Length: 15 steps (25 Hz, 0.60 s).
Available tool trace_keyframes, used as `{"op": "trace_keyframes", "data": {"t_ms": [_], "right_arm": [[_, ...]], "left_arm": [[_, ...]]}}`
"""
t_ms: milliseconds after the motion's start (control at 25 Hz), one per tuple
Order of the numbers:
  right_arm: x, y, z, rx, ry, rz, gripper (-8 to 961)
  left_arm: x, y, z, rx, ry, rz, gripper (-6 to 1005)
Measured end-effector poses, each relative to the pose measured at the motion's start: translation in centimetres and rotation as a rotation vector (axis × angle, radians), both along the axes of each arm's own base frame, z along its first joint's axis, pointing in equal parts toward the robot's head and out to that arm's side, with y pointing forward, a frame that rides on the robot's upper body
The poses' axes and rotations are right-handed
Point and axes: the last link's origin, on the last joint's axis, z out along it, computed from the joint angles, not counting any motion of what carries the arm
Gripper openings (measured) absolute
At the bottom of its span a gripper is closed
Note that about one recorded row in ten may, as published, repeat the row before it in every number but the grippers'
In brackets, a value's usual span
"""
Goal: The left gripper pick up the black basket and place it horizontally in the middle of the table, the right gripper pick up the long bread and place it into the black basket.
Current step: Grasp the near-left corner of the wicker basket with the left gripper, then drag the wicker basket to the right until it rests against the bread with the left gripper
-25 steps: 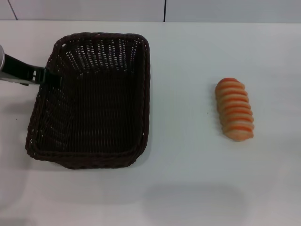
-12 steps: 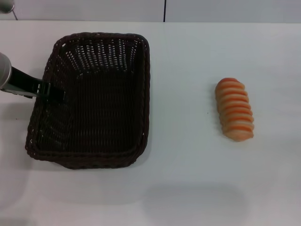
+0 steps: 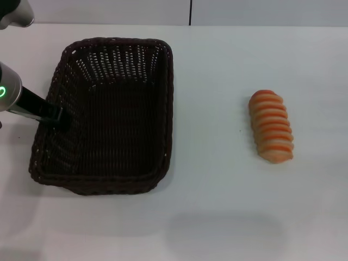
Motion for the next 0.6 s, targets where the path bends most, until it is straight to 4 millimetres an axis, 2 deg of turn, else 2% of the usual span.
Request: {"op": "trace_keyframes", "data": {"t_ms": [80, 320, 600], "right_arm": [[-0.01, -0.01, 0.02, 0.001, 0.0, 0.0, 643], [0.04, -0.14, -0.03, 0.0, 0.001, -0.002, 643], [-0.06, -0.14, -0.08, 0.0, 0.001, 0.001, 644]], "left_arm": [[0.06, 0.06, -0.05, -0.003, 0.014, -0.004, 502], [0.05, 0.09, -0.08, -0.004, 0.018, -0.004, 316], [0.36, 0.24, 0.15, -0.024, 0.035, -0.051, 294]]}}
